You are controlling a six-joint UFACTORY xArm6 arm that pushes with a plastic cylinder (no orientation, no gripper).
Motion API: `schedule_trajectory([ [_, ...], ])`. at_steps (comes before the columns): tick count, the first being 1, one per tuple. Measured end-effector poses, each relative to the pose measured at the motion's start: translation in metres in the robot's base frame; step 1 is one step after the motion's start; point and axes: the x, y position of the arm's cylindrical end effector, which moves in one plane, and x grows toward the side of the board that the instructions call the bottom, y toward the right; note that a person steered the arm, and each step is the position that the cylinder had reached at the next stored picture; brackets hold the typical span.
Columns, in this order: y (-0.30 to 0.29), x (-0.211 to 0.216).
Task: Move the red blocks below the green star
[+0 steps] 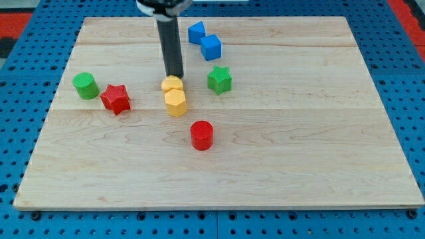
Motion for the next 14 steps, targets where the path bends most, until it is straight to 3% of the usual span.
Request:
schedule_trajectory([
  [1, 0.021, 0.000],
  [3, -0.066, -0.017],
  [5, -0.135, -0.006],
  [7, -0.056, 0.060],
  [8, -0.094, 0.087],
  [9, -0.108, 0.086],
  [10, -0.136, 0.149],
  [11, -0.082, 0.104],
  [12, -0.041, 0.105],
  [13, -0.075, 0.143],
  [14, -0.071, 0.162],
])
